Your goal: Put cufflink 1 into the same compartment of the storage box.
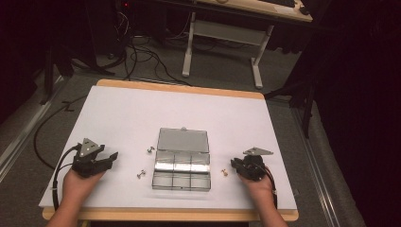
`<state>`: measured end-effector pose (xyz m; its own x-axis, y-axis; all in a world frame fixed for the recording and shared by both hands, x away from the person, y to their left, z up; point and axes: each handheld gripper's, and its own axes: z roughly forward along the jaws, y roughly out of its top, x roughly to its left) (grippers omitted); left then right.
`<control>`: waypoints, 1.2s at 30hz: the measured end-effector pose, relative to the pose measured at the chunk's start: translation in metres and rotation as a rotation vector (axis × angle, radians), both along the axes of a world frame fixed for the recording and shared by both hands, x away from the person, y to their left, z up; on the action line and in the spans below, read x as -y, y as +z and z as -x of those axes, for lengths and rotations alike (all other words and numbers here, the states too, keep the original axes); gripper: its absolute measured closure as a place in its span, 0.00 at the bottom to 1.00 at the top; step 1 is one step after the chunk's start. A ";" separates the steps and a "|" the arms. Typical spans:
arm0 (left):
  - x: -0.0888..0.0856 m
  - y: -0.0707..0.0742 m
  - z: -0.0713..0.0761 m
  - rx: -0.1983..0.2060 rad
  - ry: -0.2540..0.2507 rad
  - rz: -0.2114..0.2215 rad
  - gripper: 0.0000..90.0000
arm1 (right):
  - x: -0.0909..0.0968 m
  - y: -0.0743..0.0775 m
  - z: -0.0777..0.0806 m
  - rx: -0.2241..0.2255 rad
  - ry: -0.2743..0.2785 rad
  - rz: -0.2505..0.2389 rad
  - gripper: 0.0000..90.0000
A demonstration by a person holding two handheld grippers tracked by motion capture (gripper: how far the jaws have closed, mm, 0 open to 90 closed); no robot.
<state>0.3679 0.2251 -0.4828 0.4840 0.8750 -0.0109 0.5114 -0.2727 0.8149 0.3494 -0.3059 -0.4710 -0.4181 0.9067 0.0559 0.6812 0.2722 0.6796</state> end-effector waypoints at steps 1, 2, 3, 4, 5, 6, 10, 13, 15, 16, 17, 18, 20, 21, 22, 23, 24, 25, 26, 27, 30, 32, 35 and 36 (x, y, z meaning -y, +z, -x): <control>0.000 0.000 0.000 0.000 -0.003 -0.004 0.44 | 0.000 0.000 0.003 0.001 0.003 0.006 0.87; 0.001 0.000 0.001 -0.001 -0.006 -0.007 0.45 | 0.001 0.001 0.008 -0.002 0.009 0.019 0.87; 0.002 0.000 0.002 -0.005 -0.014 -0.006 0.46 | 0.002 0.001 0.015 -0.006 0.017 0.024 0.87; 0.003 0.001 0.003 -0.006 -0.018 0.000 0.47 | 0.003 0.001 0.020 -0.007 0.020 0.019 0.87; 0.004 0.001 0.003 -0.006 -0.019 0.012 0.48 | 0.005 0.001 0.024 -0.008 0.022 0.014 0.87; 0.006 0.002 0.004 -0.012 -0.030 0.028 0.48 | 0.006 0.001 0.026 -0.008 0.025 0.016 0.86; 0.016 0.005 0.005 -0.004 -0.070 0.055 0.49 | 0.006 0.001 0.026 0.019 0.016 -0.010 0.77; 0.029 0.008 0.005 -0.001 -0.104 0.057 0.49 | 0.006 0.007 0.027 0.068 0.033 -0.038 0.74; 0.038 0.010 0.003 -0.003 -0.123 0.066 0.49 | 0.006 0.011 0.029 0.090 0.029 -0.053 0.74; 0.045 0.011 0.000 -0.005 -0.135 0.073 0.49 | 0.007 0.013 0.031 0.098 0.030 -0.057 0.75; 0.049 0.012 -0.001 -0.008 -0.143 0.072 0.49 | 0.008 0.015 0.032 0.110 0.031 -0.063 0.75; 0.054 0.014 -0.003 -0.013 -0.155 0.064 0.49 | 0.008 0.016 0.033 0.117 0.031 -0.067 0.75; 0.065 0.015 -0.005 -0.016 -0.174 0.062 0.48 | 0.008 0.017 0.034 0.126 0.030 -0.064 0.75; 0.071 0.015 -0.007 -0.023 -0.181 0.058 0.48 | 0.008 0.017 0.034 0.127 0.031 -0.063 0.75; 0.076 0.014 -0.008 -0.029 -0.184 0.061 0.48 | 0.008 0.017 0.034 0.127 0.029 -0.059 0.75; 0.082 0.013 -0.011 -0.036 -0.185 0.058 0.48 | 0.009 0.017 0.034 0.126 0.025 -0.057 0.75; 0.085 0.013 -0.012 -0.043 -0.189 0.054 0.49 | 0.010 0.017 0.033 0.123 0.021 -0.058 0.75; 0.089 0.012 -0.015 -0.046 -0.195 0.046 0.50 | 0.010 0.017 0.033 0.124 0.017 -0.058 0.75; 0.093 0.010 -0.017 -0.054 -0.195 0.050 0.51 | 0.011 0.017 0.033 0.123 0.014 -0.061 0.75; 0.096 0.009 -0.020 -0.065 -0.197 0.043 0.53 | 0.012 0.017 0.033 0.123 0.007 -0.061 0.75; 0.105 0.005 -0.026 -0.084 -0.210 0.008 0.56 | 0.012 0.017 0.033 0.122 0.004 -0.060 0.75; 0.111 0.004 -0.030 -0.089 -0.221 0.003 0.58 | 0.013 0.017 0.032 0.126 0.007 -0.060 0.75; 0.114 0.001 -0.034 -0.092 -0.209 0.011 0.66 | 0.012 0.017 0.033 0.124 0.001 -0.062 0.76; 0.114 0.000 -0.035 -0.098 -0.212 0.011 0.68 | 0.012 0.017 0.033 0.125 0.000 -0.061 0.76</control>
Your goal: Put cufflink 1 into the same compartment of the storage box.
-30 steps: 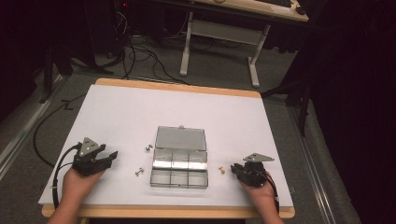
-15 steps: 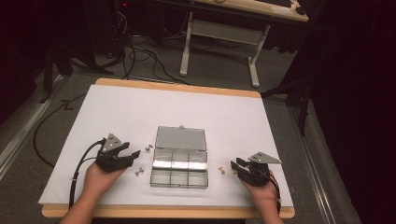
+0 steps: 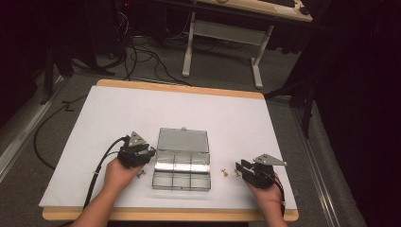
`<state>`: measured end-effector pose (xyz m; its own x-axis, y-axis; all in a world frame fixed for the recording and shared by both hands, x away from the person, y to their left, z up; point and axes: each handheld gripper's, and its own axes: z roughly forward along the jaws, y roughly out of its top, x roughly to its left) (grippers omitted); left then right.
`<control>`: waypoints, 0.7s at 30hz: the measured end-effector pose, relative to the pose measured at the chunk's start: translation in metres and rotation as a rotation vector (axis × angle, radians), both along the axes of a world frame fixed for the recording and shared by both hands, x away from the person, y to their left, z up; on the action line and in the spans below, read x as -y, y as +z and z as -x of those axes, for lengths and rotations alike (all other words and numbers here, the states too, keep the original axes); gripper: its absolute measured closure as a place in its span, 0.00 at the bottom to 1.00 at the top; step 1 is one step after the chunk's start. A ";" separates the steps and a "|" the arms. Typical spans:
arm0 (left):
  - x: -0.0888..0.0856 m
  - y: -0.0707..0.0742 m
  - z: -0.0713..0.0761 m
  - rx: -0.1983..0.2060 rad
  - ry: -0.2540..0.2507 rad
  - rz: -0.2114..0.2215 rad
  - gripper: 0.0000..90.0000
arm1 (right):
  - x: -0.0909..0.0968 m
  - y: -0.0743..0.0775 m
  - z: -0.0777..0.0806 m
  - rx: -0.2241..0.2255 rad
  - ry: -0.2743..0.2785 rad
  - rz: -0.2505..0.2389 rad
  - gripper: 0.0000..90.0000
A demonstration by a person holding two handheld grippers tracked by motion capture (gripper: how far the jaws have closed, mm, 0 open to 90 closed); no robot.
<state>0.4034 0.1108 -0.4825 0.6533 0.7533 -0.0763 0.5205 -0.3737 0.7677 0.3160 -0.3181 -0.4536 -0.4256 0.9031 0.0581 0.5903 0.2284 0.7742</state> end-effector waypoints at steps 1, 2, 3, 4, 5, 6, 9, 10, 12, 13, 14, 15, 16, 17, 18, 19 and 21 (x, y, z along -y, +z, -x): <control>0.001 -0.001 0.000 0.000 0.001 -0.012 0.73 | 0.000 0.000 0.000 0.001 0.001 0.002 0.76; 0.001 -0.001 0.000 0.008 0.005 -0.028 0.78 | 0.000 0.000 0.000 0.000 -0.002 0.000 0.76; 0.001 -0.001 0.000 0.008 0.005 -0.030 0.81 | 0.000 0.000 0.000 -0.001 -0.004 -0.001 0.77; 0.000 0.000 0.000 0.001 0.000 -0.026 0.81 | 0.001 0.000 0.000 -0.002 -0.007 -0.001 0.77; -0.001 0.000 0.000 -0.004 0.004 -0.025 0.82 | 0.001 0.000 0.000 0.000 -0.007 0.000 0.77; -0.001 0.000 0.001 -0.004 0.007 -0.024 0.82 | 0.002 0.000 0.000 0.001 -0.004 0.003 0.77; -0.005 0.000 0.002 -0.002 0.011 -0.034 0.82 | 0.002 0.000 0.000 0.001 -0.006 0.003 0.77; -0.008 0.001 0.004 0.000 0.014 -0.034 0.82 | 0.002 0.000 0.000 0.002 -0.007 0.002 0.77; -0.014 0.001 0.008 0.003 0.022 -0.034 0.82 | 0.002 0.001 0.001 0.005 -0.003 0.007 0.78; -0.018 0.001 0.011 0.004 0.027 -0.037 0.82 | 0.002 0.001 0.002 0.001 -0.004 0.007 0.78; -0.024 0.002 0.015 0.006 0.034 -0.037 0.82 | 0.002 0.001 0.002 0.001 -0.002 0.008 0.78; -0.028 0.003 0.017 0.009 0.040 -0.034 0.82 | 0.002 0.001 0.002 0.004 0.001 0.011 0.78; -0.033 0.004 0.021 0.011 0.045 -0.026 0.82 | 0.002 0.000 0.001 0.006 0.002 0.012 0.78; -0.038 0.005 0.024 0.011 0.051 -0.021 0.82 | 0.002 0.000 0.001 0.006 0.003 0.014 0.78; -0.043 0.006 0.028 0.013 0.059 -0.016 0.82 | 0.002 0.000 0.001 0.005 0.003 0.013 0.78; -0.047 0.006 0.031 0.014 0.065 -0.016 0.82 | 0.002 0.000 0.001 0.000 0.002 0.014 0.78; -0.054 0.004 0.041 0.015 0.074 -0.024 0.82 | 0.001 -0.001 0.001 -0.001 0.007 0.013 0.78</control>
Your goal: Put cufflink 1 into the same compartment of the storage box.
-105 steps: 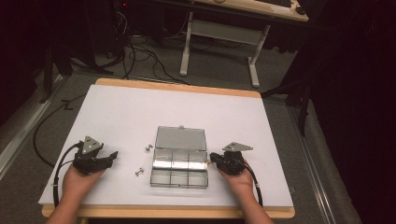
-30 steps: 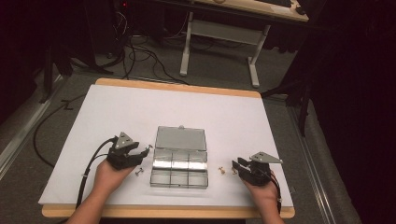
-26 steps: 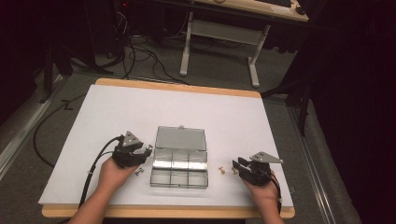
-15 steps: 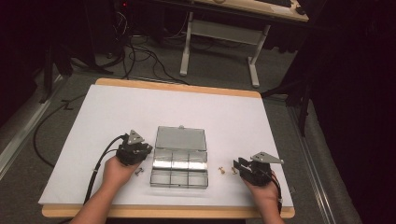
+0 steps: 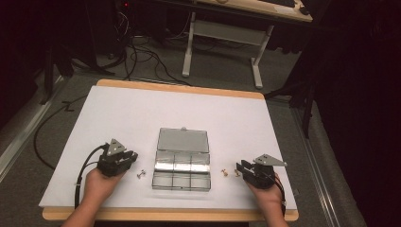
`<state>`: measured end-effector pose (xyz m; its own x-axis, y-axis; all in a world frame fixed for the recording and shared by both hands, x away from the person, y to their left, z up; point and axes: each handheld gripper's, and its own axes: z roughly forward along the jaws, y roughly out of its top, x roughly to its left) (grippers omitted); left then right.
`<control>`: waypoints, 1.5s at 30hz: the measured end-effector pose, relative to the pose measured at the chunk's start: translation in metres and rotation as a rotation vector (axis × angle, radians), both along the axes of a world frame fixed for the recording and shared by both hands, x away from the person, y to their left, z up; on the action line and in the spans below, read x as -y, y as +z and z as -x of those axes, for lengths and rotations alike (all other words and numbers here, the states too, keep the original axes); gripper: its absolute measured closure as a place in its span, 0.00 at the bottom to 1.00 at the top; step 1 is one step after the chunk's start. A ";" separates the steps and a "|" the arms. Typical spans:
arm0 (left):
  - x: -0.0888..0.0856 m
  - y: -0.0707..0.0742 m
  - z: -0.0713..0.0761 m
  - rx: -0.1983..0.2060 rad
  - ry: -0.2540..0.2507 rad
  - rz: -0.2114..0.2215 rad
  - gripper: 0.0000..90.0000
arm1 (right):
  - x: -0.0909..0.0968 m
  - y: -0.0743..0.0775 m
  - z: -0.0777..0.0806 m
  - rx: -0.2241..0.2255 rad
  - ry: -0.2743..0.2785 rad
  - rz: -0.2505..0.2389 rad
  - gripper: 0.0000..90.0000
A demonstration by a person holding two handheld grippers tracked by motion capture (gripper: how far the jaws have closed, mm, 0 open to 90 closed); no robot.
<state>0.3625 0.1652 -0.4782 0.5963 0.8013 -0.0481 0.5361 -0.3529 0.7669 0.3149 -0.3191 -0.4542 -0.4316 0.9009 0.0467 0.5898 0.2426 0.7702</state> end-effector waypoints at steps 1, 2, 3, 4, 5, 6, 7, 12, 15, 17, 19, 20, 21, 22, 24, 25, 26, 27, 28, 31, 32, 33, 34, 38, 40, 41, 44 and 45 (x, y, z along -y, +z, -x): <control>-0.002 -0.001 0.003 0.000 0.001 -0.005 0.82 | 0.000 0.000 0.000 0.001 0.003 0.001 0.78; -0.005 -0.001 0.007 0.000 0.006 -0.009 0.82 | 0.000 0.000 0.000 0.001 0.005 0.001 0.78; -0.008 -0.002 0.010 -0.002 0.014 -0.008 0.82 | 0.000 0.000 0.000 0.002 0.006 0.001 0.78; -0.010 -0.002 0.014 -0.002 0.020 -0.005 0.82 | 0.000 0.000 0.000 0.001 0.006 0.000 0.78; -0.013 -0.003 0.017 -0.003 0.026 -0.001 0.82 | 0.000 0.000 0.000 0.001 0.004 -0.001 0.78; -0.014 -0.003 0.019 -0.002 0.031 0.001 0.82 | 0.001 0.000 0.000 -0.002 0.005 0.001 0.78; -0.016 -0.004 0.021 0.001 0.034 0.000 0.82 | 0.001 0.000 0.000 0.002 0.007 -0.001 0.78; -0.021 -0.006 0.022 -0.014 0.054 0.014 0.81 | 0.001 -0.001 -0.001 -0.004 0.004 -0.008 0.78; -0.021 -0.006 0.022 -0.010 0.059 0.016 0.80 | 0.001 -0.001 -0.001 -0.008 0.004 -0.011 0.77; -0.022 -0.006 0.022 -0.011 0.063 0.016 0.76 | 0.001 -0.002 -0.001 -0.008 0.012 -0.009 0.77; -0.022 -0.006 0.021 -0.003 0.074 0.018 0.72 | 0.001 -0.002 -0.002 -0.013 0.008 -0.009 0.76; -0.022 -0.006 0.021 0.000 0.075 0.020 0.69 | 0.001 -0.002 -0.002 -0.011 0.005 -0.015 0.75; -0.023 -0.005 0.021 0.000 0.074 0.016 0.68 | 0.002 -0.002 -0.001 -0.010 0.005 -0.018 0.74; -0.022 -0.005 0.022 0.003 0.079 0.013 0.66 | 0.002 -0.001 -0.001 -0.007 0.005 -0.020 0.73; -0.021 -0.004 0.023 0.017 0.090 0.004 0.61 | 0.003 -0.001 0.000 -0.004 0.000 -0.020 0.69; -0.021 -0.004 0.023 0.020 0.094 0.005 0.61 | 0.004 -0.001 -0.001 -0.002 0.000 -0.018 0.67; -0.021 -0.003 0.023 0.022 0.098 0.007 0.60 | 0.004 -0.001 -0.001 -0.001 -0.004 -0.022 0.65; -0.021 -0.003 0.023 0.014 0.098 0.015 0.59 | 0.005 -0.001 -0.001 -0.005 -0.011 -0.035 0.61; -0.022 -0.002 0.021 0.006 0.096 0.027 0.56 | 0.006 -0.001 -0.002 -0.011 -0.015 -0.043 0.56; -0.027 0.003 0.012 -0.019 0.120 0.042 0.52 | 0.007 0.003 -0.003 -0.019 -0.029 -0.066 0.45; -0.028 0.005 0.011 -0.013 0.133 0.048 0.49 | 0.007 0.006 -0.004 -0.009 -0.024 -0.050 0.43; -0.028 0.006 0.010 -0.008 0.137 0.047 0.47 | 0.008 0.009 -0.005 -0.011 -0.026 -0.050 0.42; -0.028 0.009 0.009 -0.005 0.134 0.050 0.47 | 0.009 0.010 -0.006 -0.011 -0.027 -0.055 0.42; -0.024 0.015 0.007 0.002 0.104 0.019 0.45 | 0.015 0.021 -0.009 -0.009 -0.038 -0.017 0.38; -0.022 0.017 0.007 0.011 0.090 -0.009 0.43 | 0.019 0.023 -0.008 0.010 -0.050 -0.016 0.39; -0.021 0.018 0.008 0.021 0.090 -0.024 0.42 | 0.022 0.022 -0.006 0.026 -0.059 -0.020 0.39; -0.018 0.018 0.010 0.057 0.077 -0.072 0.42 | 0.024 0.006 0.003 0.058 -0.081 -0.064 0.43; -0.016 0.018 0.011 0.072 0.070 -0.090 0.42 | 0.024 0.002 0.004 0.040 -0.070 -0.065 0.44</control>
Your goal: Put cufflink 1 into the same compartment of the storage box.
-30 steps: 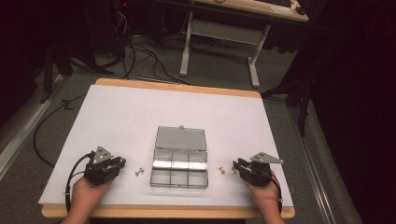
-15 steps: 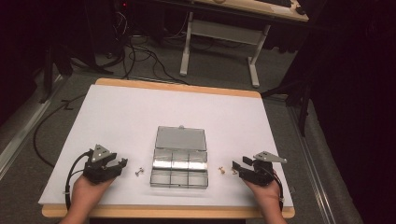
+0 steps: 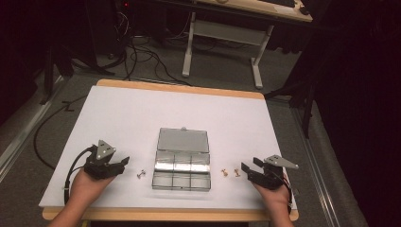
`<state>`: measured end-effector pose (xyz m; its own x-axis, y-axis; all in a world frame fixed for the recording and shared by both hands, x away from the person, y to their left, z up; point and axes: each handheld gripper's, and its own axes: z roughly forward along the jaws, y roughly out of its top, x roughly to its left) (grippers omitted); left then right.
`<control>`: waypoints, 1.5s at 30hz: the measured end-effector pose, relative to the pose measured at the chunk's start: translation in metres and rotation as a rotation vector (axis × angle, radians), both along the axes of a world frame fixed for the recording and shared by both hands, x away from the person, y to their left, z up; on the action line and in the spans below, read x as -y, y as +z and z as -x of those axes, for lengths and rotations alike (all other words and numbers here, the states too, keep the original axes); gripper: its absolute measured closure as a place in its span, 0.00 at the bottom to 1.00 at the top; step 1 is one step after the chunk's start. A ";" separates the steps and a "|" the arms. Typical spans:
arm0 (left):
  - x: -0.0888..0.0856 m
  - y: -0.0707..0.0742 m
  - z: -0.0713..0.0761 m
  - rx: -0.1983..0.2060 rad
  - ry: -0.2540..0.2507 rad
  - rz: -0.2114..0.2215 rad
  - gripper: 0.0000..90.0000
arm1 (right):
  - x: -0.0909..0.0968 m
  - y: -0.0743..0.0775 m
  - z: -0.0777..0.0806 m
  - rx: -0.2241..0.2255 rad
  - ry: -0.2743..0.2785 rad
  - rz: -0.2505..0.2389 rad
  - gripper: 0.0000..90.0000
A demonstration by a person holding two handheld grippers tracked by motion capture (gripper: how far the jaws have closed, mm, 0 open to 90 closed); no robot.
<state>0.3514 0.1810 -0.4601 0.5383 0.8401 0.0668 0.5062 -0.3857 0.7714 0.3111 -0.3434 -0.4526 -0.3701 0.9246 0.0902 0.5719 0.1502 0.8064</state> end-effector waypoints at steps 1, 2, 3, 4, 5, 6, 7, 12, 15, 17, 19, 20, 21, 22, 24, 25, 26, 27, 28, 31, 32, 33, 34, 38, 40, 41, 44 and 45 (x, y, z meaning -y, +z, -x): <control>0.001 0.000 0.000 -0.007 -0.005 -0.009 0.42 | 0.000 -0.002 0.000 -0.025 0.020 0.016 0.44; 0.002 0.001 -0.001 -0.019 -0.009 -0.003 0.42 | 0.000 -0.001 0.002 -0.012 0.019 0.036 0.44; 0.003 0.001 -0.001 -0.029 -0.008 0.001 0.43 | 0.001 0.001 0.004 0.003 0.015 0.029 0.45; 0.003 0.002 -0.001 -0.035 -0.008 0.002 0.44 | 0.003 0.001 0.004 0.015 0.014 0.012 0.44; 0.004 0.002 -0.002 -0.043 -0.009 0.002 0.45 | 0.003 0.001 0.004 0.017 0.009 0.004 0.44; 0.005 0.002 -0.002 -0.055 -0.012 0.004 0.46 | 0.004 0.001 0.004 0.023 0.011 0.003 0.44; 0.006 0.002 -0.003 -0.065 -0.016 0.001 0.47 | 0.004 0.000 0.004 0.024 0.013 0.004 0.44; 0.010 0.004 -0.002 -0.116 -0.023 -0.032 0.54 | 0.005 -0.002 0.002 0.020 0.014 0.014 0.45; 0.007 0.004 -0.004 -0.166 -0.015 -0.021 0.54 | 0.006 -0.002 0.002 0.026 0.014 0.005 0.45; 0.005 0.004 -0.005 -0.198 -0.011 -0.016 0.53 | 0.008 -0.001 0.002 0.035 0.008 -0.013 0.45; 0.004 0.004 -0.006 -0.216 -0.009 -0.027 0.54 | 0.009 0.000 0.003 0.040 0.004 -0.024 0.45; 0.004 0.004 -0.006 -0.224 -0.012 -0.035 0.54 | 0.009 0.000 0.003 0.045 0.009 -0.022 0.44; 0.005 0.004 -0.006 -0.230 -0.013 -0.044 0.54 | 0.009 0.000 0.004 0.044 0.007 -0.023 0.44; 0.005 0.004 -0.006 -0.240 -0.014 -0.049 0.54 | 0.009 0.000 0.004 0.041 0.001 -0.028 0.44; 0.006 0.006 -0.006 -0.261 -0.014 -0.043 0.54 | 0.010 0.000 0.004 0.037 -0.001 -0.031 0.44; 0.006 0.007 -0.006 -0.266 -0.016 -0.046 0.54 | 0.011 0.000 0.004 0.038 0.000 -0.028 0.44; 0.007 0.009 -0.005 -0.287 -0.018 -0.043 0.54 | 0.011 -0.001 0.004 0.035 -0.005 -0.031 0.44; 0.008 0.010 -0.005 -0.304 -0.020 -0.041 0.54 | 0.012 -0.001 0.003 0.034 -0.005 -0.029 0.44; 0.009 0.011 -0.005 -0.320 -0.017 -0.044 0.54 | 0.012 -0.001 0.003 0.033 -0.010 -0.028 0.45; 0.013 0.014 -0.005 -0.323 -0.020 -0.088 0.54 | 0.013 -0.001 0.003 0.033 -0.010 -0.029 0.45; 0.014 0.014 -0.005 -0.324 -0.024 -0.099 0.54 | 0.013 -0.001 0.003 0.028 -0.008 -0.025 0.45; 0.016 0.015 -0.005 -0.330 -0.024 -0.115 0.54 | 0.014 -0.002 0.003 0.028 -0.004 -0.022 0.45; 0.018 0.015 -0.006 -0.341 -0.030 -0.129 0.54 | 0.013 -0.002 0.003 0.025 -0.007 -0.029 0.45; 0.022 0.017 -0.008 -0.380 -0.037 -0.164 0.50 | 0.013 -0.002 0.003 0.020 -0.005 -0.031 0.45; 0.023 0.019 -0.009 -0.394 -0.037 -0.172 0.50 | 0.014 -0.002 0.003 0.026 0.001 -0.026 0.45; 0.024 0.020 -0.009 -0.400 -0.037 -0.180 0.50 | 0.014 -0.002 0.003 0.023 -0.001 -0.027 0.45; 0.026 0.024 -0.011 -0.421 -0.039 -0.205 0.50 | 0.014 -0.003 0.002 0.017 -0.003 -0.028 0.45; 0.026 0.025 -0.012 -0.426 -0.041 -0.218 0.50 | 0.014 -0.003 0.002 0.014 -0.005 -0.029 0.45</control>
